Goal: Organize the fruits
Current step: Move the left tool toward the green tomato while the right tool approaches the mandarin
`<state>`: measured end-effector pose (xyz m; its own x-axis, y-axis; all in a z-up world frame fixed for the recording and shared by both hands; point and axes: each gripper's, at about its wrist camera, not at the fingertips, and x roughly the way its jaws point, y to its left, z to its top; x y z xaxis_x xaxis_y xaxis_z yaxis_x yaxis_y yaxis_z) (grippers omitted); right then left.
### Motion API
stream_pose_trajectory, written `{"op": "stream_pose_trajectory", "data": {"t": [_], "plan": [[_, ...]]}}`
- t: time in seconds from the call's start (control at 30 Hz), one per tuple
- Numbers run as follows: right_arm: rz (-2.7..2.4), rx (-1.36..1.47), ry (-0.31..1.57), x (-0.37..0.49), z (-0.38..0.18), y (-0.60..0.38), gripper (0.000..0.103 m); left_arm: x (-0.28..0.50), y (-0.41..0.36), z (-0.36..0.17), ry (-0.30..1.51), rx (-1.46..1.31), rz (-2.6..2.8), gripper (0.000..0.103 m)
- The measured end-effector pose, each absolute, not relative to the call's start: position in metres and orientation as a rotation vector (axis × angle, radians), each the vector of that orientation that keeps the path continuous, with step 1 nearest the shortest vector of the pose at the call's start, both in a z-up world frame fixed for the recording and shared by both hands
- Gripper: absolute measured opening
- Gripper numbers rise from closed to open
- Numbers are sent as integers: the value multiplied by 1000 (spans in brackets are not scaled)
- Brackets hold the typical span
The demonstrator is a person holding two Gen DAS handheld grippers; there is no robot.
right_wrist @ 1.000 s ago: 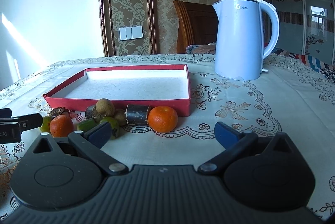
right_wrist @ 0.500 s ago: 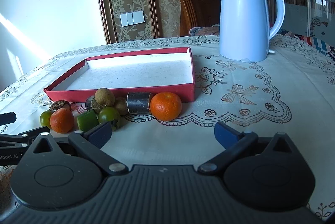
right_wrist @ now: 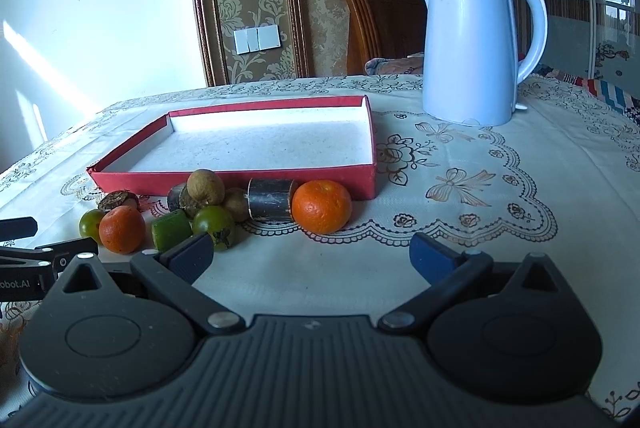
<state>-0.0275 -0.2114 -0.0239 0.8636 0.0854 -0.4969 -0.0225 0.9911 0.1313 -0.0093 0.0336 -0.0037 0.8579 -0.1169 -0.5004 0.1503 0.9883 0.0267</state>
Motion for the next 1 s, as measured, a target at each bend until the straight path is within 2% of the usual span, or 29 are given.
{"op": "stream_pose_trajectory", "data": {"t": [0.83,0.93,1.0], "plan": [[69,147,526,-27,-25,-215,103,-5,52,3,489,-1,-127,100],[70,147,527,-27,-25,-215,103,-3,54,4,488,21,-106,88],[70,146,527,-27,-25,-215,103,4,56,3,519,15,-98,72]]}}
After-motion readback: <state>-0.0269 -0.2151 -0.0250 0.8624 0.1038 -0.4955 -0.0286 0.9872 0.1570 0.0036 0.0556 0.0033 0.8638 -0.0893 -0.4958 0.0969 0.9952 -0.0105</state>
